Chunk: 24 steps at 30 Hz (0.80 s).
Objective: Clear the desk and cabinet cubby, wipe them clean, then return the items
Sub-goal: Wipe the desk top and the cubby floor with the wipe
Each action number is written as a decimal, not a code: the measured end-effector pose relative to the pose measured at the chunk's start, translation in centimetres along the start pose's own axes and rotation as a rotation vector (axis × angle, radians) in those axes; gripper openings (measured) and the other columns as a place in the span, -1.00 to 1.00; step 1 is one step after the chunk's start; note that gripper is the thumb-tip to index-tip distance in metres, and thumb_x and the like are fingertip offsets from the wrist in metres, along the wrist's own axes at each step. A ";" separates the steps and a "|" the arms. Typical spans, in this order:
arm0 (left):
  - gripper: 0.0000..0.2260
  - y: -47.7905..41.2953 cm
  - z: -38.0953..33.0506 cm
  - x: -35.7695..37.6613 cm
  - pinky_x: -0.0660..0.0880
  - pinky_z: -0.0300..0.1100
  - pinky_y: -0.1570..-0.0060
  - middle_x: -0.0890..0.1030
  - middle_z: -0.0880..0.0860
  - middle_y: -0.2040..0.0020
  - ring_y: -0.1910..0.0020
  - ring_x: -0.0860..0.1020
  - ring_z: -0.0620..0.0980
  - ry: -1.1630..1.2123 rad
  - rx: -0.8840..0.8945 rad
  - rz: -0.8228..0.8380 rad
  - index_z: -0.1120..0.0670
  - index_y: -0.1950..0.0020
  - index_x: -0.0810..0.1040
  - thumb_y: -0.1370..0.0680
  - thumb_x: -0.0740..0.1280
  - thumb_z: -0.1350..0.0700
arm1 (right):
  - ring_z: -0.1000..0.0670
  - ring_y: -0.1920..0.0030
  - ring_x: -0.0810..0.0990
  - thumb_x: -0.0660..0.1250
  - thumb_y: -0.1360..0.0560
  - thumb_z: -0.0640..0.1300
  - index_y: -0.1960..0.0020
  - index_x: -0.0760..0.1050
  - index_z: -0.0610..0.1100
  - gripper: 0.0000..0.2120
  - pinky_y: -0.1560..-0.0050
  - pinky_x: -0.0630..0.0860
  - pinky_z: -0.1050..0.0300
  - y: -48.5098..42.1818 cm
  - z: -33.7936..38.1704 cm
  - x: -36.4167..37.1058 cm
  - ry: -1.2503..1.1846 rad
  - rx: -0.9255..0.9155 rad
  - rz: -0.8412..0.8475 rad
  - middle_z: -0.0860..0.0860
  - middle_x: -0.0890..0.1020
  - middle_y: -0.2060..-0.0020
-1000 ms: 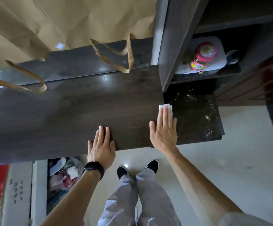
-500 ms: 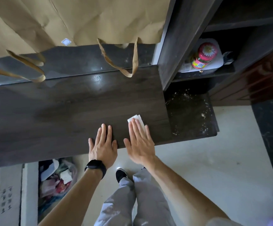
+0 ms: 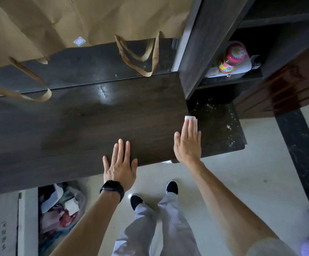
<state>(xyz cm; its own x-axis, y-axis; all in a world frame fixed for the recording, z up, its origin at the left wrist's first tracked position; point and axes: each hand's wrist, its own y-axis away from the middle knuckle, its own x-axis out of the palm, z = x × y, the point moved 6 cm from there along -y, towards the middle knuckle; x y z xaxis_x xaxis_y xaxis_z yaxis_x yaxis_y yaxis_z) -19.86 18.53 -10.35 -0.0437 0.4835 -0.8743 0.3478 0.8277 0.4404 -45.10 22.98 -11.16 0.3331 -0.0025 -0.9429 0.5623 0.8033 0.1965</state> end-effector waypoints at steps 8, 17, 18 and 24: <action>-0.44 0.1 -0.5 0.6 -0.06 0.22 -0.52 -0.22 -0.04 -0.62 -0.60 -0.19 -0.04 0.024 -0.058 -0.054 -0.04 -0.62 -0.19 -0.66 -0.11 -0.16 | -0.03 -0.61 -0.14 -0.15 -0.67 0.12 -0.62 -0.10 -0.21 -0.37 -0.59 -0.09 -0.13 3.7 -1.3 1.1 0.136 -0.142 -0.014 -0.08 -0.07 -0.62; -0.49 0.2 -9.2 1.1 -0.06 0.11 -0.55 -0.20 -0.10 -0.60 -0.59 -0.19 -0.09 -0.025 0.075 -0.061 -0.07 -0.62 -0.09 -0.69 -0.06 -0.07 | 0.07 -0.60 -0.18 -0.11 -0.70 0.05 -0.62 -0.08 -0.16 -0.44 -0.59 0.04 0.00 6.8 -4.0 1.5 -0.341 -0.237 0.053 0.01 -0.08 -0.62; -0.49 -0.4 -11.0 1.3 -0.08 0.10 -0.55 -0.23 -0.12 -0.58 -0.57 -0.23 -0.11 -0.030 0.097 -0.060 -0.07 -0.62 -0.11 -0.69 -0.06 -0.07 | 0.09 -0.60 -0.15 -0.11 -0.70 0.04 -0.62 -0.05 -0.14 -0.46 -0.59 0.04 0.02 6.5 -4.1 1.5 -0.452 -0.202 0.044 0.02 -0.05 -0.62; -0.49 -5.8 -18.3 1.9 -0.16 0.10 -0.56 -0.26 -0.12 -0.59 -0.56 -0.29 -0.12 -0.025 0.091 -0.145 -0.06 -0.62 -0.16 -0.68 -0.10 -0.08 | 0.19 -0.58 -0.06 -0.15 -0.70 0.07 -0.63 -0.04 0.01 -0.50 -0.59 -0.08 0.09 4.7 -5.5 1.3 -0.728 -0.110 0.081 0.13 0.02 -0.61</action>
<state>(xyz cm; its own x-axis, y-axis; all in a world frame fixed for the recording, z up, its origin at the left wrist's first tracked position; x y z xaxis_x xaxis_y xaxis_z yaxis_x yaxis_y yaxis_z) -39.11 19.83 -10.79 -0.0765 0.3525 -0.9327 0.4233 0.8584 0.2897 -46.19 29.99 -12.93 0.8096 -0.3047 -0.5018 0.4485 0.8725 0.1939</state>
